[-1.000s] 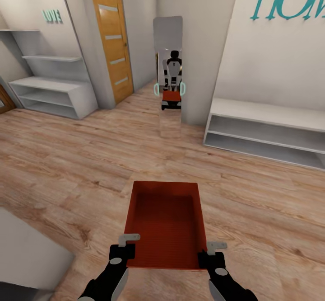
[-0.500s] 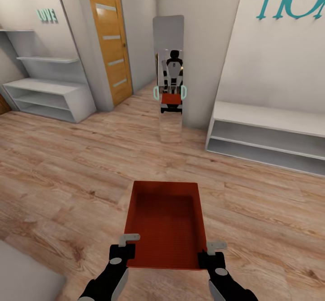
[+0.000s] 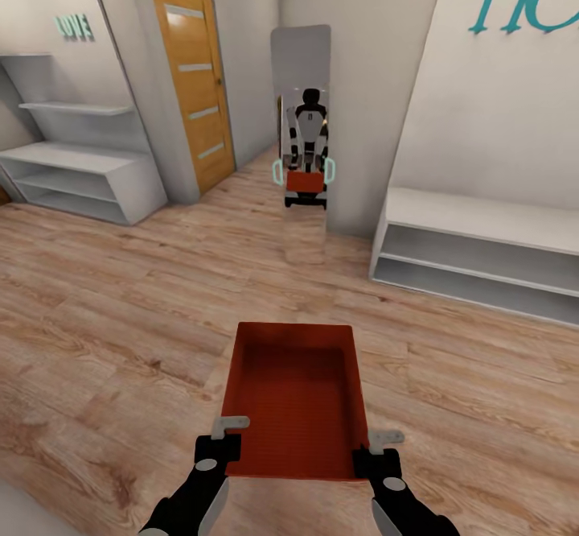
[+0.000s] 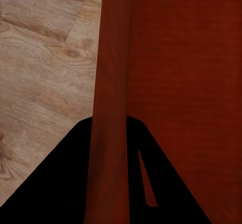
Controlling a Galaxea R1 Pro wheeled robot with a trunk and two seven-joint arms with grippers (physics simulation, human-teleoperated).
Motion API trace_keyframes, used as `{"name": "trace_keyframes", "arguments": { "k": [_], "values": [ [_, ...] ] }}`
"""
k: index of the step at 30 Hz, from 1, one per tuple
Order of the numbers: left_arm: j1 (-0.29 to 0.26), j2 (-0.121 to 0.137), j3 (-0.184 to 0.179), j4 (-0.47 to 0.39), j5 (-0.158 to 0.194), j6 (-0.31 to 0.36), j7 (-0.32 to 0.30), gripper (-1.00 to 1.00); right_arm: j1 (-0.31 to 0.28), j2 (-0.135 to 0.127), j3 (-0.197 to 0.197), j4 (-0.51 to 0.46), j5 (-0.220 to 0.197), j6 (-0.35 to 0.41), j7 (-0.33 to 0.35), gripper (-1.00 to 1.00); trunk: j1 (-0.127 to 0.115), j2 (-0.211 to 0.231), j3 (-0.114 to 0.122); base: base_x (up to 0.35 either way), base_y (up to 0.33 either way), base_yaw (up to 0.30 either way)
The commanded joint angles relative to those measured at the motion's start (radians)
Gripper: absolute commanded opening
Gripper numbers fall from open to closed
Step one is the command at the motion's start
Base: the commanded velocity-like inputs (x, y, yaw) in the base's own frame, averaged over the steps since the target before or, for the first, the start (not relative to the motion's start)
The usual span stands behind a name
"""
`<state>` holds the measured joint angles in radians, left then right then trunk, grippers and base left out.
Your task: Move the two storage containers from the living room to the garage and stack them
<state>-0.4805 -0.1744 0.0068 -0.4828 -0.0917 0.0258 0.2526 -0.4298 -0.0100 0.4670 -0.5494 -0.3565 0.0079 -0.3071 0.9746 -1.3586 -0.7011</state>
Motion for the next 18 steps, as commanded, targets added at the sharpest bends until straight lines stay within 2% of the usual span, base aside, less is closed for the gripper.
{"name": "trace_keyframes", "arguments": {
  "k": [1, 18],
  "values": [
    [0.0, 0.0, -0.018, 0.049, -0.011, 0.003, -0.027, -1.0, -0.003, -0.034, 0.007, -0.004, 0.003, 0.001, -0.001, -1.0, 0.001, 0.0, -0.001, 0.337, 0.0, 0.0],
    [0.0, 0.0, -0.018, 0.049, -0.011, 0.003, -0.027, -1.0, -0.003, -0.034, 0.007, -0.004, 0.003, 0.001, -0.001, -1.0, 0.001, 0.0, -0.001, 0.336, 0.0, 0.0]
  ]
}}
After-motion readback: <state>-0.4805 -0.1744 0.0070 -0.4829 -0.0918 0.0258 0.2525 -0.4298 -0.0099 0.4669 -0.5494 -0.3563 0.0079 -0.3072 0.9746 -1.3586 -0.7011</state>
